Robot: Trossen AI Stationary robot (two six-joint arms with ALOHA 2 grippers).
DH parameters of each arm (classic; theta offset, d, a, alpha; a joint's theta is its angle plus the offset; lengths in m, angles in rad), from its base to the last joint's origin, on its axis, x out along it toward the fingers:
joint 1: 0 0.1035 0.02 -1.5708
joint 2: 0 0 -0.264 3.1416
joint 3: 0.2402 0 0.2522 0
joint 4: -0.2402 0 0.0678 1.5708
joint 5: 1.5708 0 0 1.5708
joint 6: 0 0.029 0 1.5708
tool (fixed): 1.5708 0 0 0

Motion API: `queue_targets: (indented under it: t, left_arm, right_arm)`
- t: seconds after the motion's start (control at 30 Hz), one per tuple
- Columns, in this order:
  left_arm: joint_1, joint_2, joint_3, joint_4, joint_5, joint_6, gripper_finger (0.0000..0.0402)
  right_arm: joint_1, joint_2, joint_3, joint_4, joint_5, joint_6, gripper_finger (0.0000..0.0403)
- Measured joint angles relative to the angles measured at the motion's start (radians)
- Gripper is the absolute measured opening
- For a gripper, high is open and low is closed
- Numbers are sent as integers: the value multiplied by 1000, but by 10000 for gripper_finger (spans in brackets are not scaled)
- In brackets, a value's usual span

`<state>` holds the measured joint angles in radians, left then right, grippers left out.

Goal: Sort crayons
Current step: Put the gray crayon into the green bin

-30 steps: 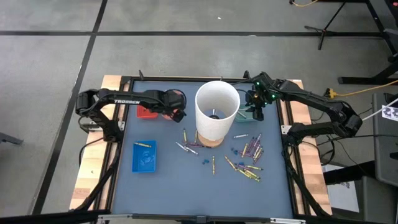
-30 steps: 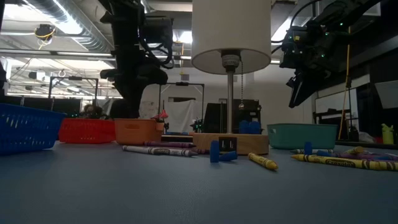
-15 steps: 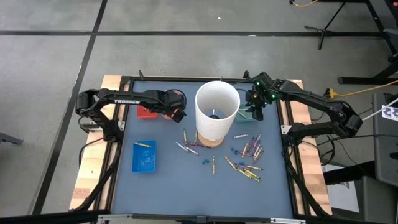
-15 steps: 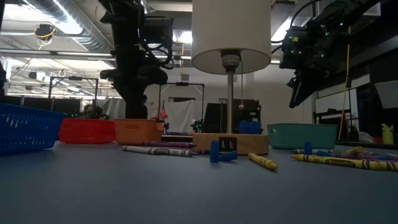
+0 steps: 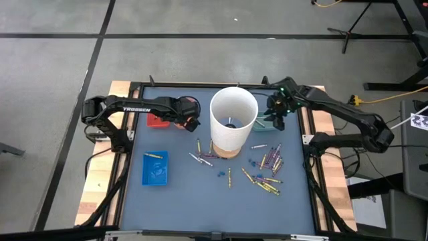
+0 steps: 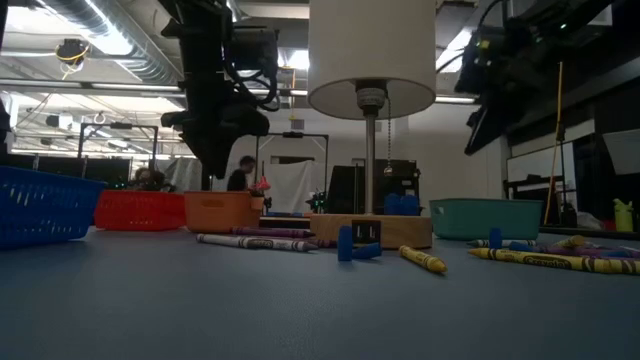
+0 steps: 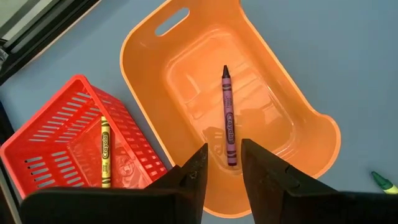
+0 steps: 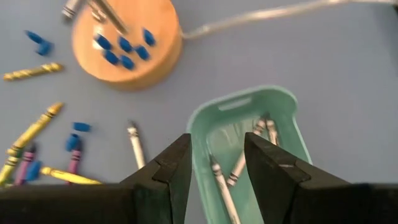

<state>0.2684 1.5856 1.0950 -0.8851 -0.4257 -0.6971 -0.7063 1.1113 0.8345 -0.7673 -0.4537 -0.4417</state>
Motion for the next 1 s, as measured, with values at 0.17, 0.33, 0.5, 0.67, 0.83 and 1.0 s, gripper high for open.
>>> queue_targets:
  t: [0.17, 0.33, 0.5, 0.67, 0.83, 1.0]
  left_arm:
    - [0, 0, 0, 0, 0, 0, 81]
    - [0, 0, 0, 0, 0, 0, 81]
    - [0, 0, 0, 0, 0, 0, 81]
    - [0, 0, 0, 1, 0, 0, 81]
    - [0, 0, 0, 1, 0, 0, 81]
    - [0, 0, 0, 4, 0, 0, 81]
  right_arm:
    - [34, -91, 0, 0, -45, 1, 147]
    - [188, -142, 0, -2, -43, 25, 147]
    - [371, -142, 0, -4, 96, 79, 147]
    - [501, -139, 0, -17, 262, 131, 147]
    - [555, -139, 0, -27, 336, 161, 147]
    - [556, -139, 0, -40, 420, 161, 147]
